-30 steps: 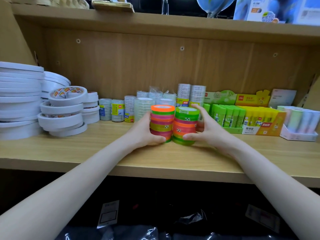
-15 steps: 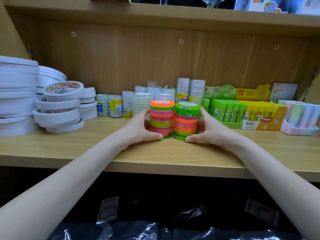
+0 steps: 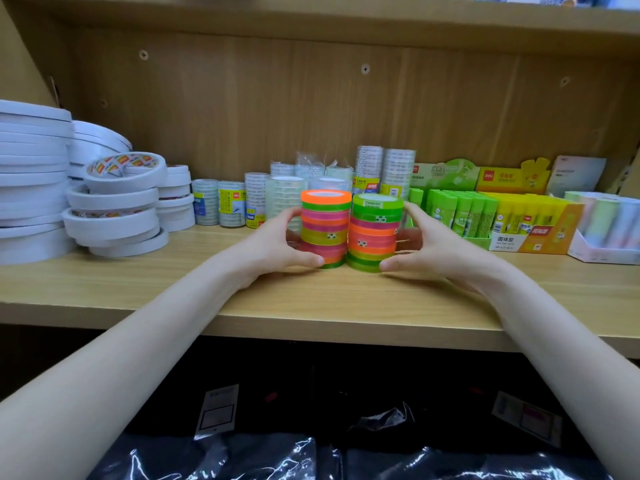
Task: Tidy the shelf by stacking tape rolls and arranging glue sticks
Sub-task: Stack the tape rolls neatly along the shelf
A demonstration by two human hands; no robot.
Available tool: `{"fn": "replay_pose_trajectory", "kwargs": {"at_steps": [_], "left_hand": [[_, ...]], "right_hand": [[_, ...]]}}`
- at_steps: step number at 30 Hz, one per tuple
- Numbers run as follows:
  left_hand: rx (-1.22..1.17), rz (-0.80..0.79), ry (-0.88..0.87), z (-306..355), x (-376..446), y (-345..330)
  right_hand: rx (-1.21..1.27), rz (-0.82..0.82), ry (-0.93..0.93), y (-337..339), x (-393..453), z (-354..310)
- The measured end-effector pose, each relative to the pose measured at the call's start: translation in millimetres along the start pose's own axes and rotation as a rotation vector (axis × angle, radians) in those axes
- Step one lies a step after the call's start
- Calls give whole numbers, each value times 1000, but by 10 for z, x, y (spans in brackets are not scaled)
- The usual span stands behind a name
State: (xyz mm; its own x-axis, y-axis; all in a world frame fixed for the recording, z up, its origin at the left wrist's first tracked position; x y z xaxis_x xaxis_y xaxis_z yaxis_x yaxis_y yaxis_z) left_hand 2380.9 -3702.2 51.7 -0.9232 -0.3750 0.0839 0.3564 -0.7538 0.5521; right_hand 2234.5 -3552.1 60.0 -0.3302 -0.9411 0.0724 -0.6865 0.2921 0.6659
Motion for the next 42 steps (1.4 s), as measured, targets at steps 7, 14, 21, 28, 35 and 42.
{"fn": "replay_pose_trajectory", "kwargs": {"at_steps": [7,14,21,28,35,42], "left_hand": [[97,76,26,5,18,45],[151,86,9,-1,28,34],[234,122,-15,68,23,8],[88,69,-69,102,-2,-31],[361,195,-35,119,76,24],[383,212,-9,111,106,35]], "right_hand": [[-38,80,-6,19,-10,-11],[-68,66,0,3,44,36],[-128,95,-9,-7,33,-13],[184,59,60,60,-5,-4],[-8,173,20,58,52,0],[-78,185,27,21,75,-24]]}}
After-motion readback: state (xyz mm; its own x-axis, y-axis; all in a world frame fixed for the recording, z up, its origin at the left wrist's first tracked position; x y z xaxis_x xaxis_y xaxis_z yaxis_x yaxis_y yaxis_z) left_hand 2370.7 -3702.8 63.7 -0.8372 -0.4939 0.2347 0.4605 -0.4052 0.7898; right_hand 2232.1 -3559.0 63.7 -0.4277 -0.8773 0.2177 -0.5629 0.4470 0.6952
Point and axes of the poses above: each hand's wrist, its own x-axis towards the middle knuckle, its own y-axis out of the back of the hand, z = x × y, the point moved 5 cm from there along x, towards the middle knuckle, and after that the axes turned 13 degrees about -z, right-handed, at the moved point
